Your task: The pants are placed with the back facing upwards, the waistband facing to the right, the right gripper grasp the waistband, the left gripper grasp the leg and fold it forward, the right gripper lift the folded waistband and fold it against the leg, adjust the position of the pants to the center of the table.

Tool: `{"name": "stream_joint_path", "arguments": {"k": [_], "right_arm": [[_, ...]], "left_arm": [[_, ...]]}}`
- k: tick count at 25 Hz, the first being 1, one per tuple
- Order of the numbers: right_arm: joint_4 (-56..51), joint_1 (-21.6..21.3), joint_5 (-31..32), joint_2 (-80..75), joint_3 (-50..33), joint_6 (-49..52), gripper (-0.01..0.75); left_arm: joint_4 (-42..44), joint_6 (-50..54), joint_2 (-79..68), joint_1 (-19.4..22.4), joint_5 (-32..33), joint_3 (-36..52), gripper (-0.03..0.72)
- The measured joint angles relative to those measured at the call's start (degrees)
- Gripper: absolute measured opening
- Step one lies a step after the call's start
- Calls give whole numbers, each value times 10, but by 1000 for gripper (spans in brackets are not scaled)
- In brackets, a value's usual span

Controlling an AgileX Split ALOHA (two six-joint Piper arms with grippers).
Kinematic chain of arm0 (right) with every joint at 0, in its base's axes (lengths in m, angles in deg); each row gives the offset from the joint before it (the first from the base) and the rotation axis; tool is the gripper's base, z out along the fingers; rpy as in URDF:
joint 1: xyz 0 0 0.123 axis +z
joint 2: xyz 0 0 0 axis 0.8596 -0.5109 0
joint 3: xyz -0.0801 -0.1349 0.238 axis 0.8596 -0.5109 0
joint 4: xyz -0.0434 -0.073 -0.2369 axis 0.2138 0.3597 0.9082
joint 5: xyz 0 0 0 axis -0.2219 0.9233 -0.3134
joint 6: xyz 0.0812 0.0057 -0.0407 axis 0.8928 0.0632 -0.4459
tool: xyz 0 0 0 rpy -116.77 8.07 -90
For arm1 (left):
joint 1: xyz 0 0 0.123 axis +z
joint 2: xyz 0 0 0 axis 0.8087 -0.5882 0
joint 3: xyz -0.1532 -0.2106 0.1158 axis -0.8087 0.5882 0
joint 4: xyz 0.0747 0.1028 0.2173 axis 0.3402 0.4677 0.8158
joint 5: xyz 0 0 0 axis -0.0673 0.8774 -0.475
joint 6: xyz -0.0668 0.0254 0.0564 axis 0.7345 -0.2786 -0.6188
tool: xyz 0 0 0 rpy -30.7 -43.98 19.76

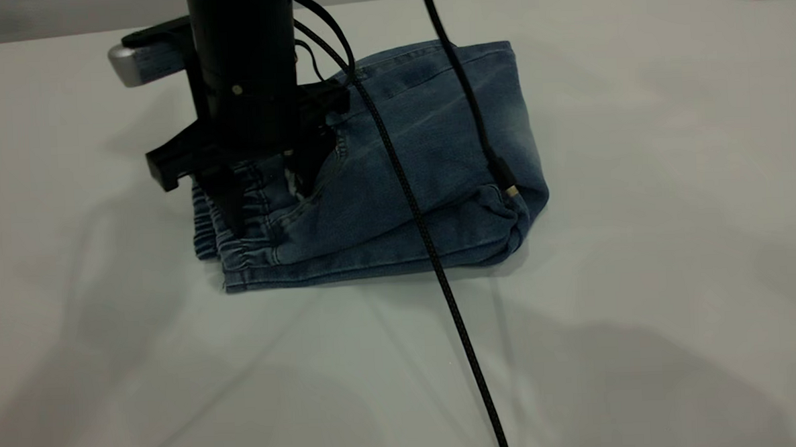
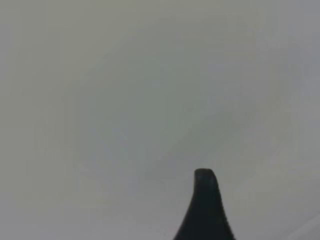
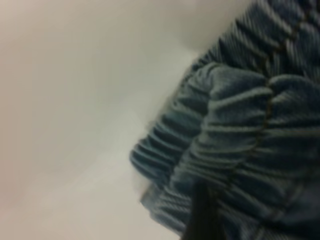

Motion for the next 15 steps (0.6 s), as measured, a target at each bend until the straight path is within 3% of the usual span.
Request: {"name": "stream_joint_path", "arguments": {"k": [5,10,15], "right_arm": [[56,0,65,15,57,-1,450],[67,-1,66,56,127,5,442],[44,-1,67,121,130,-9,432]], "left_arm": [[-6,0,17,0,1,0,508],[-37,0,44,-1,0,0,508],[-94,0,93,-1,0,0,508]]}}
